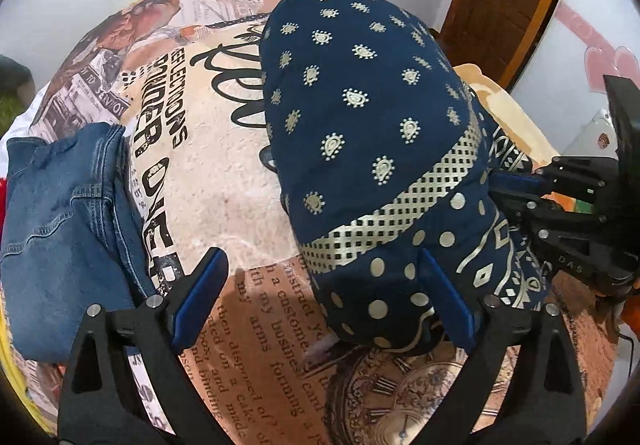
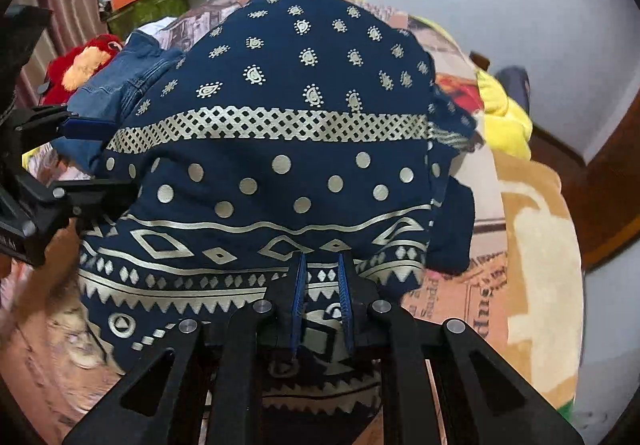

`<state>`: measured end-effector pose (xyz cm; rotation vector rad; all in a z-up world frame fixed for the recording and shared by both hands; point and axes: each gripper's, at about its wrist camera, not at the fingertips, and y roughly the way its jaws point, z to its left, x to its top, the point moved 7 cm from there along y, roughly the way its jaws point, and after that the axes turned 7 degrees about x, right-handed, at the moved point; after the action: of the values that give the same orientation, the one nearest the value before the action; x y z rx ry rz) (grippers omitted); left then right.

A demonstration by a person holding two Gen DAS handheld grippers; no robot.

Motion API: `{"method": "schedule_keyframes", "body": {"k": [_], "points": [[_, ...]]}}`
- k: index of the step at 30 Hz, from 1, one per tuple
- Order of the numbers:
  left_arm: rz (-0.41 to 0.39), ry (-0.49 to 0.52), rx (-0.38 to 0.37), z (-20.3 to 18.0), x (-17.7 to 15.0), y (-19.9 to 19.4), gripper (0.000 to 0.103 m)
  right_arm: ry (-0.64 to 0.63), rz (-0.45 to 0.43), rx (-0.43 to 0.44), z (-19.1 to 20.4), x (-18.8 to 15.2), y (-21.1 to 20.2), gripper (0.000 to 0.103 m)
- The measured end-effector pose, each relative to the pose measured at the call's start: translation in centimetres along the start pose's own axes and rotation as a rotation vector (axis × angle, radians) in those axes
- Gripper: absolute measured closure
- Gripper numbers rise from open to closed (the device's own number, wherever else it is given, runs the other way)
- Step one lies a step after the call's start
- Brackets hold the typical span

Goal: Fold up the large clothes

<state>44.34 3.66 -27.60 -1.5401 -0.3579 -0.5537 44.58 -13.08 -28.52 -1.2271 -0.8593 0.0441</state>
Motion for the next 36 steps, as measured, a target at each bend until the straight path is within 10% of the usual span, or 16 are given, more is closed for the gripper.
{"method": "schedule_keyframes", "body": {"k": [11, 12, 14, 15, 18, 25, 36], "points": [[-0.02, 0.038, 0.067, 0.1, -0.2, -0.2, 0.002, 0.06, -0.006, -0.145, -4.4, -1.9, -1.0, 0.091], [-0.017, 0.034, 0.063, 0.2, -0.3, -0.2, 0.002, 0.081, 0.011, -0.152, -5.2, -2.4, -0.8, 0.084], [-0.011, 0.024, 0.062, 0.3, -0.4, -0.1, 0.002, 0.192, 0.007, -0.165, -8.2, -3.7, -0.5, 0.012], [-0.008, 0.016, 0.063, 0.4, -0.5, -0.1, 0.002, 0.249, 0.006, -0.193, -10.0, -4.2, -0.6, 0.0], [-0.011, -0.012, 0.069, 1.1, -0.8, -0.5, 0.002, 0.372, 0.052, -0.093, -13.0, -5.6, 0.2, 0.001], [-0.112, -0.014, 0.17, 2.7, 0.4, -4.6, 0.003, 0.231, -0.079, -0.099, -11.0, -2.3, -4.6, 0.002], [-0.174, -0.033, 0.077, 2.6, 5.4, -5.7, 0.003, 0.323, -0.156, 0.174, -8.2, 3.6, -6.1, 0.002]]}}
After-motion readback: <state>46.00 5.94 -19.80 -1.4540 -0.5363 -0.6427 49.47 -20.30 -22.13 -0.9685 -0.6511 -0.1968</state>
